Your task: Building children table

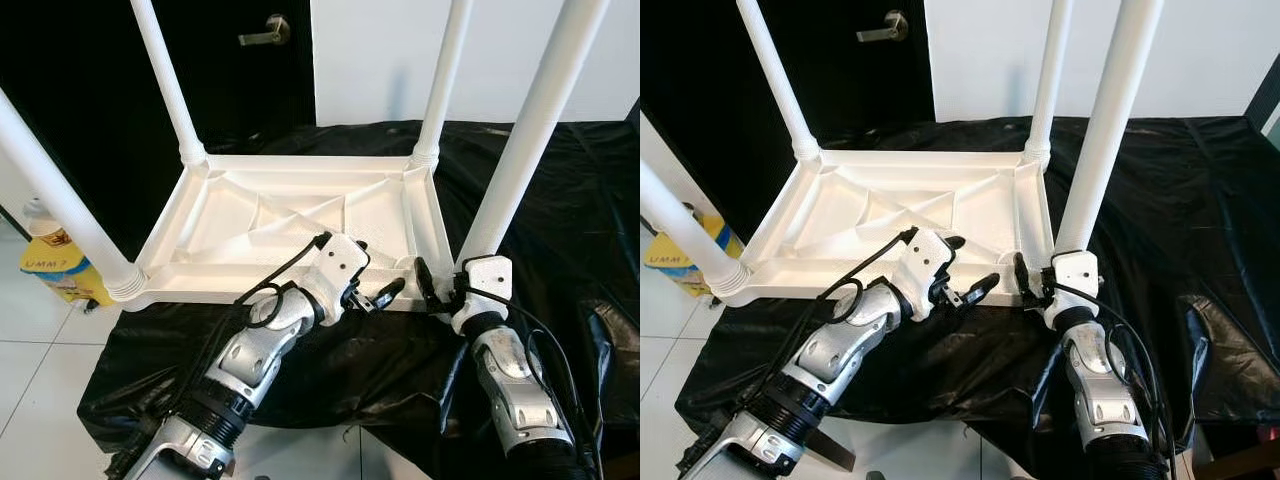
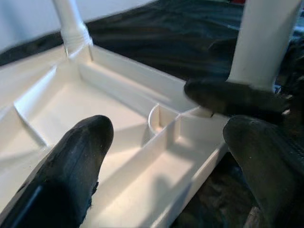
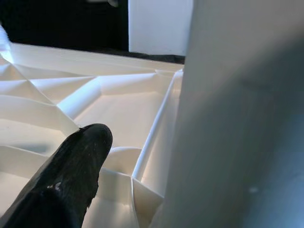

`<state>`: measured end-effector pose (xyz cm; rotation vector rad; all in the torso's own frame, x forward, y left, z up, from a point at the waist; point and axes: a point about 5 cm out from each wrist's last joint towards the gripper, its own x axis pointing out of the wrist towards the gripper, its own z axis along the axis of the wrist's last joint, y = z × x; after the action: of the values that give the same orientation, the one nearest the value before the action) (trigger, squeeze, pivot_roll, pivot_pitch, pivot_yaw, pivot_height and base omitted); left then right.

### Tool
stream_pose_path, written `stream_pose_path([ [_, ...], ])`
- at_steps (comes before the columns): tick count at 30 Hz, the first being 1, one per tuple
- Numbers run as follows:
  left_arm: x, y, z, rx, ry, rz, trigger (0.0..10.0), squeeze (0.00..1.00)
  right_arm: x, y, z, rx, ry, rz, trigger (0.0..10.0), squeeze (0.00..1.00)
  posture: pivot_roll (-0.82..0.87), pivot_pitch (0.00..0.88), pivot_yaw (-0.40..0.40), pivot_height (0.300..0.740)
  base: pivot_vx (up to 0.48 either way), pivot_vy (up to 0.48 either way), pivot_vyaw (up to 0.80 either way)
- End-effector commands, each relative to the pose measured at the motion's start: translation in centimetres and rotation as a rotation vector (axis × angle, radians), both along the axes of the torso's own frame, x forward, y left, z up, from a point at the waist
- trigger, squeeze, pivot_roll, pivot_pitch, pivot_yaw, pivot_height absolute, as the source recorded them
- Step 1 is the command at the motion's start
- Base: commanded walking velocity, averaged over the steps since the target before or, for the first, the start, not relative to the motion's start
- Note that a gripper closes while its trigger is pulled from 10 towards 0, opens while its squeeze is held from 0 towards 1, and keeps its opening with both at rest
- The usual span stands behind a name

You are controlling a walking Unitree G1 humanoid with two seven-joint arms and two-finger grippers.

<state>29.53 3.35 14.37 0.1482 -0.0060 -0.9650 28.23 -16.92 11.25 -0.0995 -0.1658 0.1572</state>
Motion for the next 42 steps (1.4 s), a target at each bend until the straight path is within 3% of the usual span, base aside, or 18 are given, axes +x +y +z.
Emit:
stream_pose_path([
  [1,0.1,0.4,-0.5,0.003,0.040,0.024,10.0,0.00,-0.2,0.4,0.5,0.005,-0.034,0.030,10.0,0.00,-0.12,0.000,0.029,0.740,0.000,0.000,0.00],
  [9,-0.5,0.6,-0.7,0.057,0.014,-0.022,10.0,0.00,0.2,-0.6,0.1,-0.033,-0.014,0.100,10.0,0.00,-0.10,0.000,0.060,0.740,0.000,0.000,0.00],
  [13,-1.1,0.8,-0.6,0.057,0.000,-0.077,10.0,0.00,0.7,-1.2,0.3,-0.055,-0.010,0.155,10.0,0.00,-0.10,0.000,0.063,0.740,0.000,0.000,0.00],
  [14,-1.5,0.8,-0.2,0.054,-0.047,-0.137,10.0,0.00,1.0,-1.6,0.1,-0.068,0.013,0.193,10.0,0.00,-0.09,0.000,0.056,0.740,0.000,0.000,0.00],
  [27,-2.7,0.6,0.5,0.062,-0.058,-0.207,10.0,0.00,1.5,-1.2,-0.9,-0.076,0.077,0.340,10.0,0.00,-0.05,0.000,0.061,0.740,0.000,0.000,0.00],
  [28,-2.8,0.6,0.5,0.060,-0.059,-0.210,10.0,0.00,1.6,-1.2,-1.0,-0.077,0.081,0.345,8.2,0.00,-0.05,0.000,0.062,0.740,0.000,0.000,0.00],
  [30,-3.0,0.6,0.5,0.058,-0.060,-0.215,10.0,0.00,1.7,-1.3,-1.1,-0.078,0.082,0.351,8.2,0.00,-0.05,0.000,0.062,0.740,0.000,0.000,0.00],
  [31,-3.1,0.5,0.3,0.062,-0.063,-0.224,10.0,0.00,1.8,-1.4,-1.4,-0.081,0.091,0.350,0.0,0.00,-0.05,0.000,0.058,0.740,0.000,0.000,0.00],
  [42,-3.3,0.1,0.6,0.062,-0.078,-0.229,10.0,0.00,1.1,-2.6,-2.1,-0.062,0.121,0.297,0.0,0.00,-0.05,0.000,0.044,0.740,0.000,0.000,0.00],
])
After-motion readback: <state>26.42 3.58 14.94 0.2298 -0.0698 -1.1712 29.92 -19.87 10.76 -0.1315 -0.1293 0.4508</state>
